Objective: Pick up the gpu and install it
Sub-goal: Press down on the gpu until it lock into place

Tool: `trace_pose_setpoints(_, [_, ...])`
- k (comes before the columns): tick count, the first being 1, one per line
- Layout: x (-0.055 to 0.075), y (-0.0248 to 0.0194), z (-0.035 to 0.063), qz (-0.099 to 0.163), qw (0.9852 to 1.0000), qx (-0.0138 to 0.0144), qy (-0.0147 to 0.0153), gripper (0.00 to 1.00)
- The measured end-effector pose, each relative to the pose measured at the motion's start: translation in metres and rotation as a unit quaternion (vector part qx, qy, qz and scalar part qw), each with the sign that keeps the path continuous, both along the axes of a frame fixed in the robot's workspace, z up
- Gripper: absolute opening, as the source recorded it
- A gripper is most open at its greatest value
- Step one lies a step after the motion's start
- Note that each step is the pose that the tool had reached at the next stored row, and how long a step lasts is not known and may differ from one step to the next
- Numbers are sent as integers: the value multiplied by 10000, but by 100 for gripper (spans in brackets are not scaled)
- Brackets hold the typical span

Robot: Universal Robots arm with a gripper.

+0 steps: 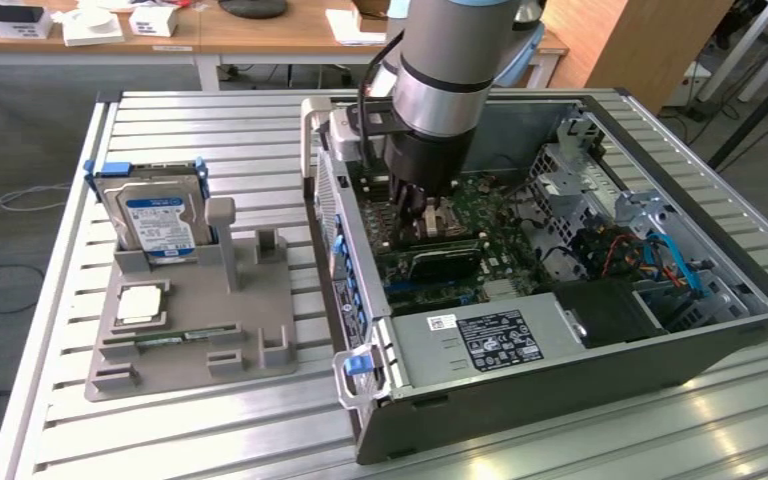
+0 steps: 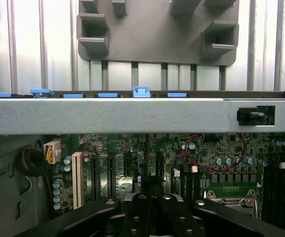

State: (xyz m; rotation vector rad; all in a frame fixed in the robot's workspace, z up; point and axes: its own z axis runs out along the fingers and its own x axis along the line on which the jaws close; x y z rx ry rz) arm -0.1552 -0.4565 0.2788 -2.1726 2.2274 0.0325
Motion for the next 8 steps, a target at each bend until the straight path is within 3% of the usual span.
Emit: trace_pose_setpoints(8, [194,0,0,0,10000,0,0,11])
